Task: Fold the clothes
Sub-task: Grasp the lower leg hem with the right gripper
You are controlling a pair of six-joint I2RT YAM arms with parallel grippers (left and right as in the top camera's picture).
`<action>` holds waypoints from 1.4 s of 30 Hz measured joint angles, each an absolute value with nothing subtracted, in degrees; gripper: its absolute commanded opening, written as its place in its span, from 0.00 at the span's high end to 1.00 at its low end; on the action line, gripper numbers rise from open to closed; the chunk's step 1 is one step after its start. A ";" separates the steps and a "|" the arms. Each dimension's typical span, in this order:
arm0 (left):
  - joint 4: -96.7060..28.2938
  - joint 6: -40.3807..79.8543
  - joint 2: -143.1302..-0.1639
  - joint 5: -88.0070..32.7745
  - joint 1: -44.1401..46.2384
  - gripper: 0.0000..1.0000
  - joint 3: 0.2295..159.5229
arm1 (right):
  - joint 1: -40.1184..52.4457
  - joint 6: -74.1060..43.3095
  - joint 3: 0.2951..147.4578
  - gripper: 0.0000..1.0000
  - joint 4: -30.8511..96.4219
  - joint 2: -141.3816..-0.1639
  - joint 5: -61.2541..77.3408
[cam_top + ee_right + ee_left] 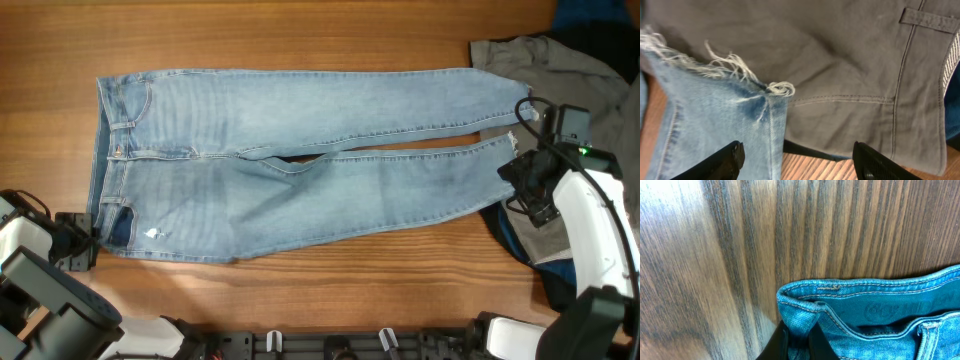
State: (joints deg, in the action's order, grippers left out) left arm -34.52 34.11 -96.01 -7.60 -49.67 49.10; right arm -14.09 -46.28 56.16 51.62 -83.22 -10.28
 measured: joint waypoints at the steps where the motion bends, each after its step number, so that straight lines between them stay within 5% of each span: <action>1: -34.52 34.11 -96.01 -7.60 -49.67 0.96 49.10 | -14.09 -46.28 56.16 0.26 51.46 -84.16 -10.55; 5: -34.54 34.13 -96.01 -7.60 -49.67 0.95 49.10 | -14.09 -46.26 56.14 0.27 50.87 -88.64 -10.63; 15: -34.94 34.13 -96.01 -7.62 -49.67 0.94 49.15 | -14.09 -46.37 55.96 0.60 47.59 -94.56 -10.63; 31: -34.96 34.11 -96.01 -7.60 -49.67 0.94 49.15 | -14.09 -43.13 56.58 0.62 43.42 -94.56 -10.55; 33: -34.96 34.11 -96.01 -7.62 -49.67 0.94 49.15 | -14.09 -42.85 56.49 0.69 43.05 -94.56 -10.55; 36: -34.96 34.11 -96.01 -7.62 -49.67 0.93 49.15 | -14.09 -42.13 55.00 0.94 40.88 -94.56 -10.13; 42: -34.96 34.11 -96.01 -7.62 -49.67 0.96 49.15 | -14.09 -40.29 54.52 0.96 41.63 -94.54 -8.64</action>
State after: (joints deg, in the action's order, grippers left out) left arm -34.96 34.11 -96.01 -7.62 -49.67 49.15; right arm -14.09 -40.29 54.52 41.63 -94.54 -8.64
